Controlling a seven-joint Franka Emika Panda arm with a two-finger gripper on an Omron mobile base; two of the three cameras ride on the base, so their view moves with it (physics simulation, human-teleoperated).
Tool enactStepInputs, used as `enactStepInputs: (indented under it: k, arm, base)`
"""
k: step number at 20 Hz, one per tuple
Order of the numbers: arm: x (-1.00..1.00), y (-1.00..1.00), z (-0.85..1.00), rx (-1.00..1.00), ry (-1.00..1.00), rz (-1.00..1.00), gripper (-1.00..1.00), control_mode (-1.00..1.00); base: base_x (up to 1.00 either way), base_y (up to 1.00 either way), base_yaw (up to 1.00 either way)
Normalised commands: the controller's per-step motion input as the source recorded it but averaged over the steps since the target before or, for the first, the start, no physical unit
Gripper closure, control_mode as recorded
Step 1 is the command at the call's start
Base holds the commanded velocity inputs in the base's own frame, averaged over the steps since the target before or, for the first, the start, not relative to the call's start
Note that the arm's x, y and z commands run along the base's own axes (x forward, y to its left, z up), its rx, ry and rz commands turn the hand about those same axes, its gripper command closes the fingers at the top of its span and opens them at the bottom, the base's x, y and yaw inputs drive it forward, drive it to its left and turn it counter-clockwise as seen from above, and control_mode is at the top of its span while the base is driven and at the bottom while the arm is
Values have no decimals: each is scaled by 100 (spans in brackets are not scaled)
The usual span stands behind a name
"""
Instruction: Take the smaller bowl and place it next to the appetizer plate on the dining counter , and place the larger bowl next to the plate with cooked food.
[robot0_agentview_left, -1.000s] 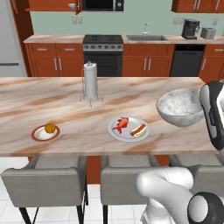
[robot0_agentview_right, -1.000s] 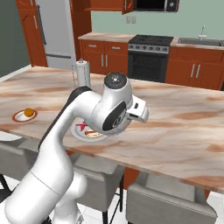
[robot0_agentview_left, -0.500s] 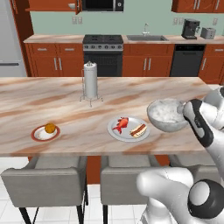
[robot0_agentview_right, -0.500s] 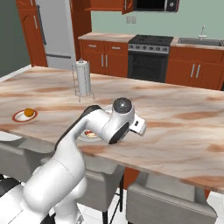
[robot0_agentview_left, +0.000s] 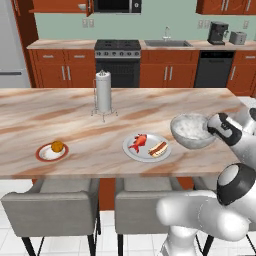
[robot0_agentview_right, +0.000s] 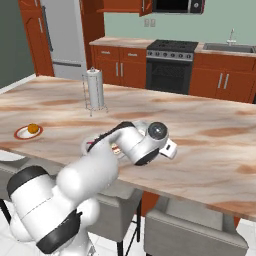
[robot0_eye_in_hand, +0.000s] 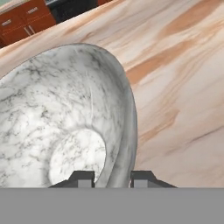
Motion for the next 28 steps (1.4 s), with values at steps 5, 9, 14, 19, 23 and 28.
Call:
enactStepInputs:
  k: [5,9,14,19,23,28]
  arm:
    - [67,-28,-16,0,0,0,100,-100]
    - [53,-4,-11,-1,0,0,100,-100]
    - [22,-3,-21,-5,0,0,100,-100]
    - [8,-5,-31,-7,0,0,100,-100]
    - [20,0,-34,-5,0,0,100,-100]
    - [44,0,-43,-3,0,0,100,-100]
  base:
    - [0,0,0]
    - [0,0,0]
    - [0,0,0]
    - [0,0,0]
    - [0,0,0]
    - [0,0,0]
